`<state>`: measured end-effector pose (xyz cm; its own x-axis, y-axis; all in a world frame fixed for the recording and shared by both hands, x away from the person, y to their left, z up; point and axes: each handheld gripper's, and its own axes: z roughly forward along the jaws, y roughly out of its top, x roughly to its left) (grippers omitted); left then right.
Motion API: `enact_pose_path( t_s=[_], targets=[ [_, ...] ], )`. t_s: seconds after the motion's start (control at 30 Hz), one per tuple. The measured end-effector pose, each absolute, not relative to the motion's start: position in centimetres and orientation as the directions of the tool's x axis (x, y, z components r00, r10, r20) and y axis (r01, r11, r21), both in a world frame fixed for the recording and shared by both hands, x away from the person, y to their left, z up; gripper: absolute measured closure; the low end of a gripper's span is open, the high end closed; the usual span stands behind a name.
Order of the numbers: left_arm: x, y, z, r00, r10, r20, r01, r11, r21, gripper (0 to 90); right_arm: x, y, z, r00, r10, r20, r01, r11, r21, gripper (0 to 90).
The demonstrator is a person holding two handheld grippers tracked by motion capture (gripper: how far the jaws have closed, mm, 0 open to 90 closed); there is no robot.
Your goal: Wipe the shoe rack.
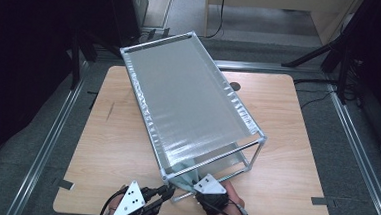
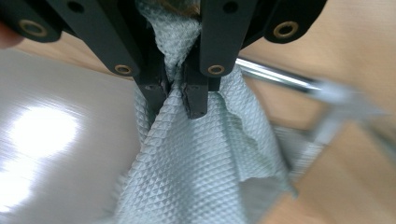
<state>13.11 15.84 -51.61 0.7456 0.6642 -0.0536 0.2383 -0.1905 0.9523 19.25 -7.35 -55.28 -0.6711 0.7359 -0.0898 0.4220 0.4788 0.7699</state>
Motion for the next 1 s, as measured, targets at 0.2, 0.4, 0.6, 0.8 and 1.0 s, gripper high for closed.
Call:
enact_pose_path(
  t_s=[0.2, 0.4, 0.6, 0.8, 1.0],
  targets=[
    [13.1, 15.8, -51.6, 0.746, 0.664, -0.054, 0.239, -0.190, 0.952, 81.2, 21.6, -11.4, -55.1, -0.549, 0.828, -0.116, 0.482, 0.427, 0.765, 83.1],
    [13.1, 15.8, -51.6, 0.747, 0.663, -0.054, 0.238, -0.190, 0.952, 81.3, 23.0, -14.5, -55.1, -0.435, 0.885, -0.166, 0.507, 0.394, 0.767, 82.6],
    [13.1, 15.8, -51.6, 0.747, 0.663, -0.054, 0.238, -0.190, 0.953, 81.3, 21.9, -12.6, -55.2, -0.491, 0.855, -0.166, 0.484, 0.426, 0.764, 83.3],
    [13.1, 15.8, -51.6, 0.747, 0.662, -0.055, 0.238, -0.188, 0.953, 81.3, 19.5, -8.7, -55.2, -0.620, 0.765, -0.173, 0.410, 0.504, 0.760, 83.4],
    [13.1, 15.8, -51.7, 0.747, 0.662, -0.053, 0.235, -0.188, 0.954, 81.3, 18.2, -7.6, -54.8, -0.688, 0.707, -0.163, 0.365, 0.532, 0.764, 83.1]
  ],
)
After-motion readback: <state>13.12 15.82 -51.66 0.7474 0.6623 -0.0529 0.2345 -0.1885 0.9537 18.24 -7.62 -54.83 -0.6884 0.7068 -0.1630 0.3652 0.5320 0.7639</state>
